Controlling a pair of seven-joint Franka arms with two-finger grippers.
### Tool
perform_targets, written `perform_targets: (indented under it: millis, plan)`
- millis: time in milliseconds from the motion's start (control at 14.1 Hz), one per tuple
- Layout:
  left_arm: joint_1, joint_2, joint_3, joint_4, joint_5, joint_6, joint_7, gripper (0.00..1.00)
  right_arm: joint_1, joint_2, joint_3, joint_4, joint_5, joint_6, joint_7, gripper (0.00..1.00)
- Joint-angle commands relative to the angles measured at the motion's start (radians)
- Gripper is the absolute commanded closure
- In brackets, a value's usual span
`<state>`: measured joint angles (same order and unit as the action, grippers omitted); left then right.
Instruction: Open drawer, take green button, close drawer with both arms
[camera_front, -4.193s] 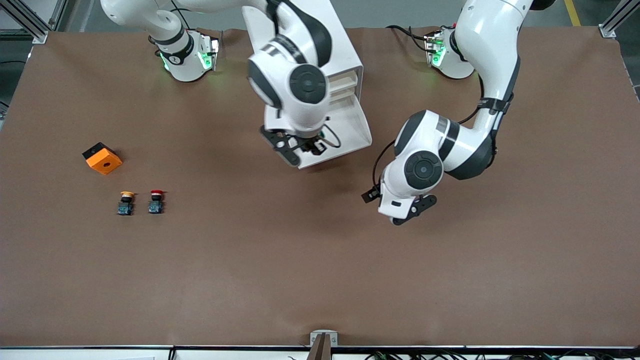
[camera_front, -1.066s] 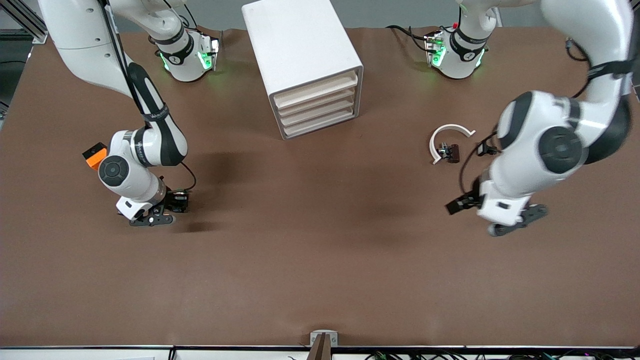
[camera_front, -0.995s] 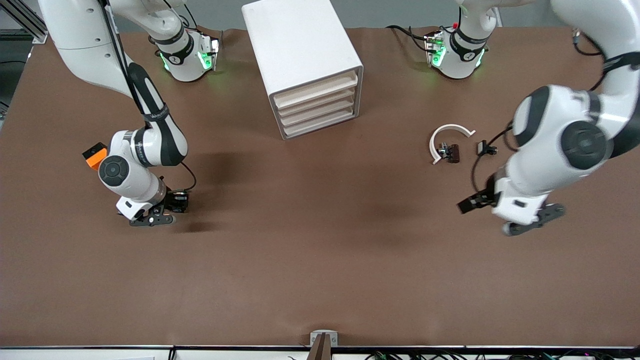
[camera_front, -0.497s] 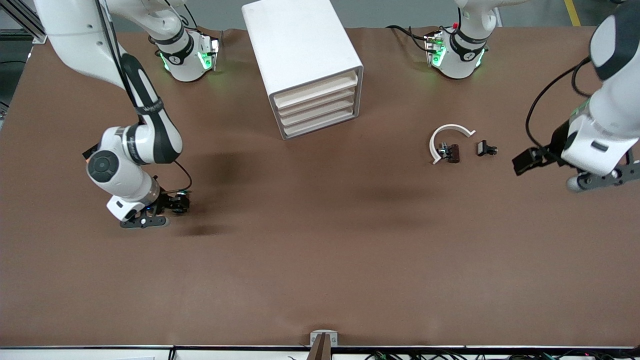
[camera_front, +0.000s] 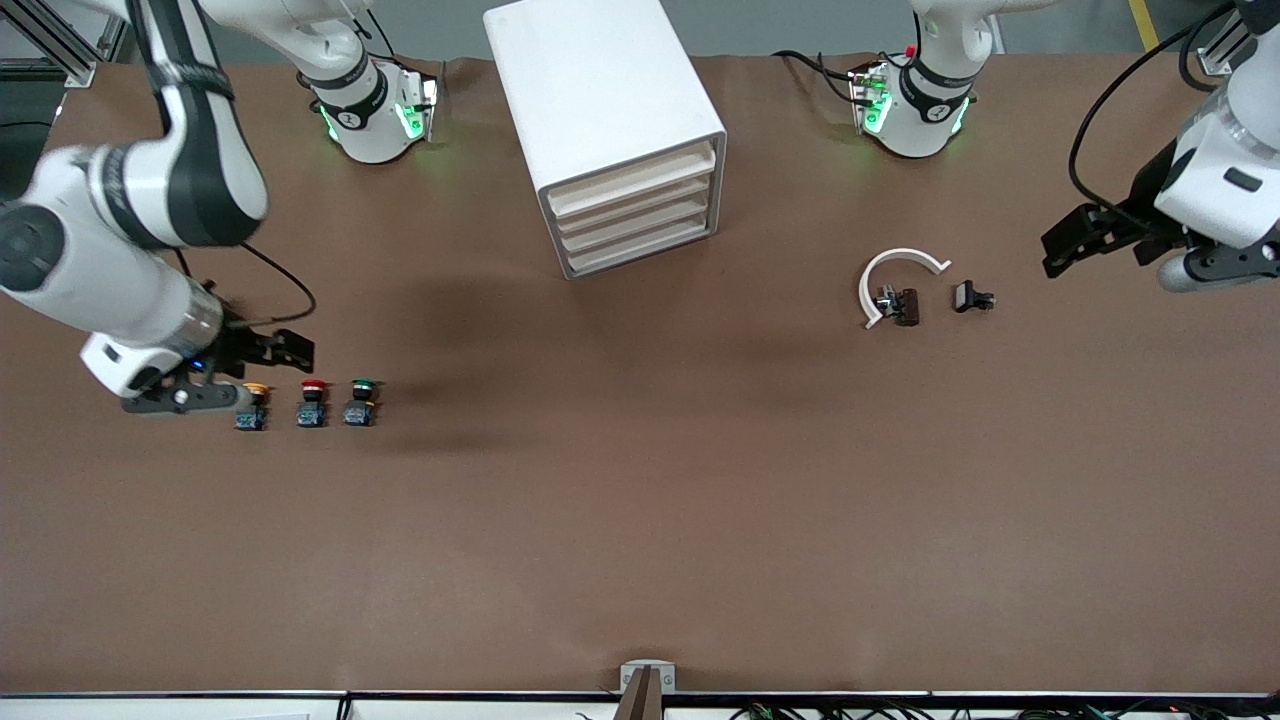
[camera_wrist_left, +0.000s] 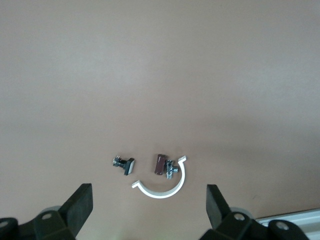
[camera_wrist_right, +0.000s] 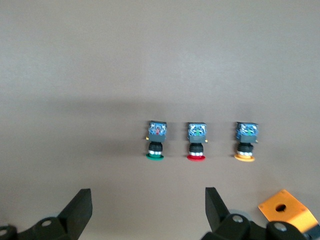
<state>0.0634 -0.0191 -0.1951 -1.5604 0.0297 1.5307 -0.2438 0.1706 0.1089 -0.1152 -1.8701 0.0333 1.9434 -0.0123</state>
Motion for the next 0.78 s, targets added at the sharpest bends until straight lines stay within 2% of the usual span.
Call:
perform_targets:
  millis: [0, 213, 355, 711]
  plan:
    - [-0.062, -0.084, 0.075, -0.082, -0.025, -0.009, 0.035, 0.0, -0.022, -0.051, 0.012, 0.047, -0.016, -0.101, 0.014, 0.0]
    - [-0.068, -0.101, 0.085, -0.089, -0.027, -0.023, 0.032, 0.0, -0.039, -0.051, -0.007, 0.225, -0.012, -0.311, 0.015, 0.0]
    - [-0.063, -0.096, 0.083, -0.089, -0.028, -0.024, 0.032, 0.0, -0.071, -0.051, -0.014, 0.293, -0.01, -0.404, 0.017, 0.0]
    - [-0.06, -0.099, 0.083, -0.086, -0.028, -0.043, 0.037, 0.0, -0.088, -0.049, -0.011, 0.321, -0.015, -0.411, 0.015, 0.0]
